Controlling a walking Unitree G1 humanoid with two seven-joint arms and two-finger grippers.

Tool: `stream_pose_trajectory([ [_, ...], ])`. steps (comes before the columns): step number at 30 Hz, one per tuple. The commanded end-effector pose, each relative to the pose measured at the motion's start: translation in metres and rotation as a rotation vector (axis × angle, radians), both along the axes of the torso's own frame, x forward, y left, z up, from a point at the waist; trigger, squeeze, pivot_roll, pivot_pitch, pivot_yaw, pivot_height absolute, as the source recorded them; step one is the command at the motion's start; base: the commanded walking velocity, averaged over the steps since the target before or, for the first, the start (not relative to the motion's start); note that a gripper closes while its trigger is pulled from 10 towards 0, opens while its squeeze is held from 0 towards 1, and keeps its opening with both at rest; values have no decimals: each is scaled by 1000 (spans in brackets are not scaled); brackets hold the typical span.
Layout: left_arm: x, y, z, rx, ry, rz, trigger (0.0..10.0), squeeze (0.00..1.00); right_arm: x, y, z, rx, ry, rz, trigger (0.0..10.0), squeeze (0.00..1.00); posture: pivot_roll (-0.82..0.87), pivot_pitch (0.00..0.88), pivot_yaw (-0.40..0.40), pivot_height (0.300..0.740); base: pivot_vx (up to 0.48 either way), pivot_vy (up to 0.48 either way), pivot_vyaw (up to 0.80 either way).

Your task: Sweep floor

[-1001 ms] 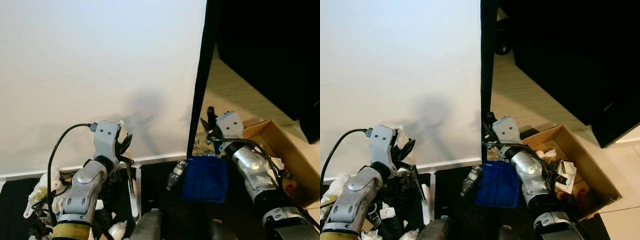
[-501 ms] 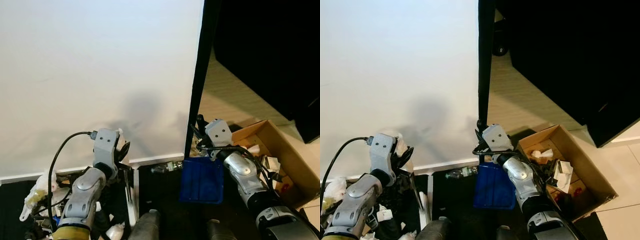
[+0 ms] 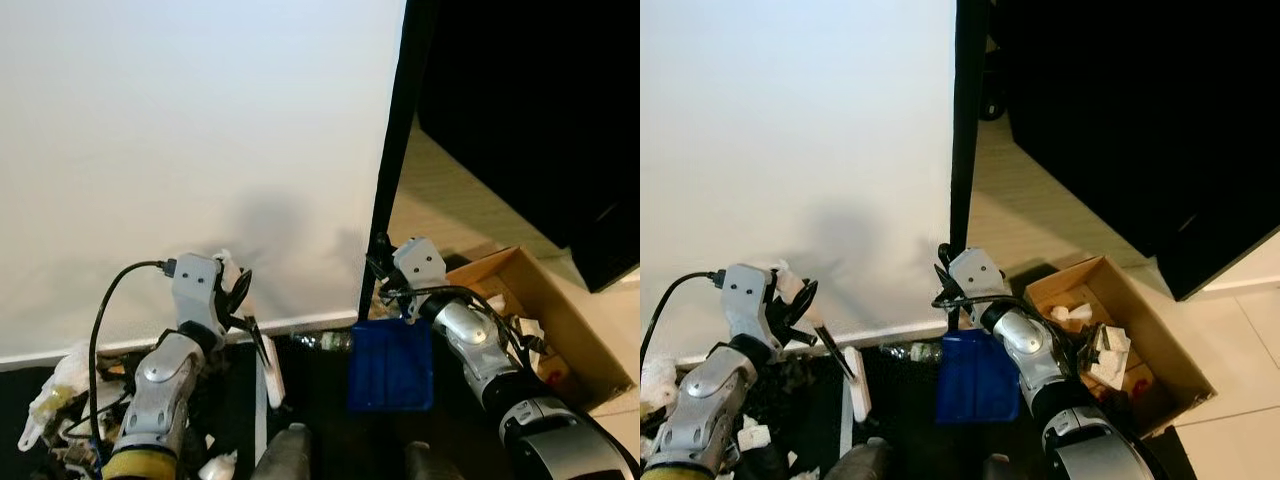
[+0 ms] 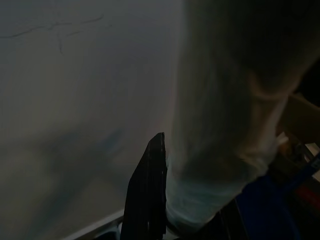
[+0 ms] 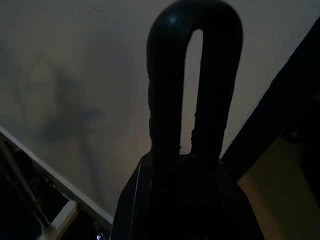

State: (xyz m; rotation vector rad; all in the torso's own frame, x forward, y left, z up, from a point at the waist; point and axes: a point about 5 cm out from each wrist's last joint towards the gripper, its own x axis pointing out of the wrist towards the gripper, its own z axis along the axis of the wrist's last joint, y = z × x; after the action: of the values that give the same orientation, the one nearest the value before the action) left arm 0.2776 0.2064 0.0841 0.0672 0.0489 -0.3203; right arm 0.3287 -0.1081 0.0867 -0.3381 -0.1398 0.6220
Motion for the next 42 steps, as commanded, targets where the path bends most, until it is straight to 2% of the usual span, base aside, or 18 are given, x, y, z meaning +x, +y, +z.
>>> stream_pose_trajectory([
  [1, -2, -2, -8, 9, 16, -6, 10000, 0, -5, 4, -7, -22, 21, 38, 10000, 0, 240, 143, 4, 740, 0, 0, 0],
  [3, 1, -3, -14, 39, 30, -13, 10000, 0, -6, 7, -8, -31, 20, 63, 10000, 0, 239, 140, 4, 740, 0, 0, 0],
  [7, 6, -4, -19, 13, 49, -29, 10000, 0, -4, 6, -8, -23, 21, 35, 10000, 0, 240, 142, 5, 740, 0, 0, 0],
  [12, 13, -2, -16, -95, 28, -3, 10000, 0, -4, 9, -8, 12, 27, 14, 10000, 0, 237, 142, 10, 740, 0, 0, 0],
  [15, 16, -3, -16, -106, 18, 7, 10000, 0, -5, 11, -10, 40, 40, -2, 10000, 0, 236, 139, 8, 740, 0, 0, 0],
  [20, 23, -17, -16, -148, 7, -20, 10000, 0, -5, 16, -10, 65, 47, -2, 10000, 0, 234, 138, 5, 740, 0, 0, 0],
  [23, 27, -34, -14, -176, 2, -79, 10000, 0, -5, 20, -8, 70, 42, 11, 10000, 0, 232, 138, 6, 740, 0, 0, 0],
  [27, 30, -45, -14, -206, 4, -109, 10000, 0, -4, 22, -6, 77, 39, 20, 10000, 0, 232, 141, 7, 740, 0, 0, 0],
  [28, 31, -53, -11, -230, -2, -134, 10000, 0, -3, 25, -4, 83, 38, 30, 10000, 0, 235, 144, 7, 740, 0, 0, 0],
  [36, 30, -70, -4, -255, -24, -240, 10000, 0, -3, 35, -3, 85, 38, 59, 10000, 0, 253, 151, 13, 740, 0, 0, 0],
  [39, 26, -71, 0, -258, -35, -284, 10000, 0, -4, 37, -3, 85, 38, 66, 10000, 0, 257, 152, 14, 740, 0, 0, 0],
  [42, 17, -64, 16, -273, -71, -363, 10000, 0, -4, 38, -3, 88, 39, 68, 10000, 0, 271, 154, 18, 740, 0, 0, 0],
])
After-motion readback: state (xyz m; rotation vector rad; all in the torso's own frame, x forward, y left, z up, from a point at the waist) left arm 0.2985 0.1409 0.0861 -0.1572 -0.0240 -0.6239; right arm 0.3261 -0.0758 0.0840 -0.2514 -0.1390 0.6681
